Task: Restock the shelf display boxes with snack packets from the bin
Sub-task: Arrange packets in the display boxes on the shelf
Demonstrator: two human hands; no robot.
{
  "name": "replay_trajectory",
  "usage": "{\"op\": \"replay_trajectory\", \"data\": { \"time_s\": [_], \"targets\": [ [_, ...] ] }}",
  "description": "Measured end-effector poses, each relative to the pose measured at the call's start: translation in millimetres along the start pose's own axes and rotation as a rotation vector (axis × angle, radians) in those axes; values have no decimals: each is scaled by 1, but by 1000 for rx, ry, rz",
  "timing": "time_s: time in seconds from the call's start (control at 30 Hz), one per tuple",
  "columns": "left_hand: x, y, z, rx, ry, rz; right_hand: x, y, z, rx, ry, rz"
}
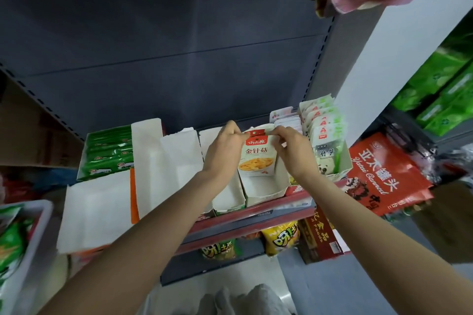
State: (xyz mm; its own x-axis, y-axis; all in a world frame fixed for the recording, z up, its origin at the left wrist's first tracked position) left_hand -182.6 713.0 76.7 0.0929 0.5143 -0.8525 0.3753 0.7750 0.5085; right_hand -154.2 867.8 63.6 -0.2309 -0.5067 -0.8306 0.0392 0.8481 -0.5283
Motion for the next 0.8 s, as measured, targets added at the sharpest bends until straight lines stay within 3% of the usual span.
{"op": "replay_trajectory", "data": {
  "time_s": [0.13,0.4,0.7,0.8],
  "targets": [
    [-1,2,-1,64,59,-191,-2,-1,-6,-36,1,145],
    [-3,6,-13,42,33,-74,-3,-15,-16,-75,-3,233],
    [-18,-5,-15,-2,17,80,2,-38,-19,-62,16,-15],
    [-39,-22,-2,27,-11,230,11,-63,-21,-50,-74,-54]
  ]
}}
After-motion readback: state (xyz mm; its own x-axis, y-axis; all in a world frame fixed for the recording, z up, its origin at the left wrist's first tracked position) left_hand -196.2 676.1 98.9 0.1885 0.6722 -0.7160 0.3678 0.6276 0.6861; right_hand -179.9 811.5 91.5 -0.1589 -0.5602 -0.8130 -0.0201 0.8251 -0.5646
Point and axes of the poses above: each hand's wrist, its own z-axis away from the middle knuckle, its own x-axis out of the palm, y = z × x, the point moved 4 cm from there along -z, towards the middle knuckle, and after that the axes turned 4 degrees about z, right-handed, at the moved point
